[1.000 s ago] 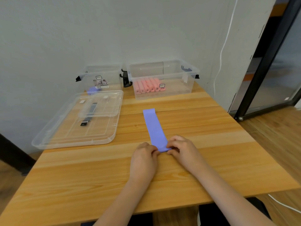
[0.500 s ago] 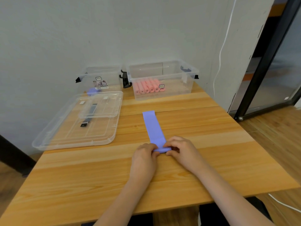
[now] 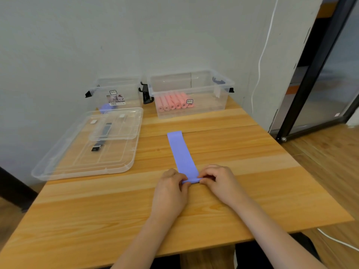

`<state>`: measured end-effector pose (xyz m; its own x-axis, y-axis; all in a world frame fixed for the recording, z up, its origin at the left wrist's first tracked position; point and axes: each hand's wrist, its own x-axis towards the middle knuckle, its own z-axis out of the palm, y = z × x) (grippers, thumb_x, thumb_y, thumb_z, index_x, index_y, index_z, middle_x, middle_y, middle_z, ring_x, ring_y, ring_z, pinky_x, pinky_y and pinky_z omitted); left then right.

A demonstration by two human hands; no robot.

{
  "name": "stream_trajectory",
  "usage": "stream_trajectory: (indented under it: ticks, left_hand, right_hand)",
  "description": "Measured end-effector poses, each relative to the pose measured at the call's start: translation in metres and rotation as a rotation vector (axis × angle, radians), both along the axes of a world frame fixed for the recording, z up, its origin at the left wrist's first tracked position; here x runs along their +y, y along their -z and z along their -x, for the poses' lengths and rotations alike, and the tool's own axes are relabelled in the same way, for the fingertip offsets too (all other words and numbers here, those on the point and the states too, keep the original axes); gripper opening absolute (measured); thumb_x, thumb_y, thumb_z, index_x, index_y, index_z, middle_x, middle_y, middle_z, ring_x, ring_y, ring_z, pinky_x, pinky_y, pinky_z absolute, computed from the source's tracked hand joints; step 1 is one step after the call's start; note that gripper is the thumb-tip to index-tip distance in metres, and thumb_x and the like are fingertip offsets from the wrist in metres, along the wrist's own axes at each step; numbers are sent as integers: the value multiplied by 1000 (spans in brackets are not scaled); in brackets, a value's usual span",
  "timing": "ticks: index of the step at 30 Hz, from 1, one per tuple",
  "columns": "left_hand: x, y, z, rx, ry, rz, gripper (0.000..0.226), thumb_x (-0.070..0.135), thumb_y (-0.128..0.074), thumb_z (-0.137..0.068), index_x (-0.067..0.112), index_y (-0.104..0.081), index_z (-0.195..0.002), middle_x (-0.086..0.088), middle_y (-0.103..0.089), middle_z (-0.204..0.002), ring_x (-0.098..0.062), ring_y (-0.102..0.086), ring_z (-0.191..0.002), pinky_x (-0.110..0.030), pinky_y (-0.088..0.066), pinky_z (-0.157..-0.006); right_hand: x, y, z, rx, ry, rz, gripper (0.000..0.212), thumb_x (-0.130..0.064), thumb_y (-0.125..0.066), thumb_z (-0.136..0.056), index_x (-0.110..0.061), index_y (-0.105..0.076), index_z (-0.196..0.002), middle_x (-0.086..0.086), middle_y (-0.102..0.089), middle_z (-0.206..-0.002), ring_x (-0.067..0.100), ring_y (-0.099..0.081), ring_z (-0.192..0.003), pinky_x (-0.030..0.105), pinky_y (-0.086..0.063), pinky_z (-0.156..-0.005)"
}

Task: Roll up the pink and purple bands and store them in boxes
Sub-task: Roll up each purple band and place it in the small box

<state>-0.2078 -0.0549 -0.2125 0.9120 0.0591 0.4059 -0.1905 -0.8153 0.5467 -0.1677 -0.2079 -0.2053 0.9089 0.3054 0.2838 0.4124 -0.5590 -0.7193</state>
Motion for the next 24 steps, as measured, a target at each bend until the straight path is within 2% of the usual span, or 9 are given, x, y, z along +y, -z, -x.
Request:
stream_trajectory:
  ticks: [4, 7, 9, 11, 16, 20, 24]
  left_hand:
    - [-2, -2, 0, -24, -17, -10, 16, 14, -57, -79, 6, -71, -82, -9, -61, -78, -30, -59, -77, -35, -47, -68]
    - [-4, -5, 1, -11, -42, -14, 25, 13, -60, -84, 8, -66, -108, -10, -66, -92, -29, -60, -87, -35, -45, -75]
    - [-3, -5, 3, 4, -60, 14, 29, 14, -62, -84, 9, -63, -113, -9, -67, -96, -26, -61, -90, -33, -44, -77]
    - [-3, -7, 6, 30, -86, 34, 28, 18, -63, -85, 11, -64, -112, -6, -69, -98, -23, -62, -92, -31, -44, -79]
    - [-3, -7, 9, 61, -109, 65, 29, 21, -63, -86, 14, -63, -114, -1, -69, -103, -16, -63, -95, -23, -41, -81]
    - [-2, -7, 8, 65, -78, 89, 33, 16, -65, -83, 12, -63, -116, -4, -69, -103, -19, -63, -93, -25, -43, -81]
    - [-2, -5, 6, 36, -52, 26, 15, 6, -65, -80, 7, -71, -94, -10, -65, -86, -28, -61, -82, -30, -42, -71]
  right_hand:
    - [3, -2, -4, 27, 36, 42, 9, -2, -66, -80, -6, -73, -83, -7, -59, -79, 9, -55, -78, 8, -36, -70]
    - [9, -1, -6, 48, 105, 54, 9, -3, -67, -79, -7, -73, -84, 2, -66, -85, 12, -57, -78, 16, -39, -72]
    - [11, 2, -4, 22, 156, 16, 12, -3, -68, -77, -9, -73, -86, 2, -69, -83, 6, -58, -71, 11, -40, -69]
    - [11, 2, 0, 25, 213, -59, 16, -1, -71, -73, -8, -72, -88, 1, -69, -77, -4, -55, -63, 3, -38, -65]
    - [9, 0, 4, 14, 204, -76, 11, 0, -73, -72, -5, -75, -81, 5, -73, -82, 5, -59, -72, -2, -36, -68]
    - [8, 2, 6, 23, 150, -49, 16, 2, -72, -73, -5, -74, -87, 6, -72, -87, 6, -59, -74, -1, -37, -71]
    - [10, 3, 5, -18, 104, -4, 17, 5, -69, -74, -3, -73, -88, 6, -69, -89, 12, -60, -78, 3, -37, -73]
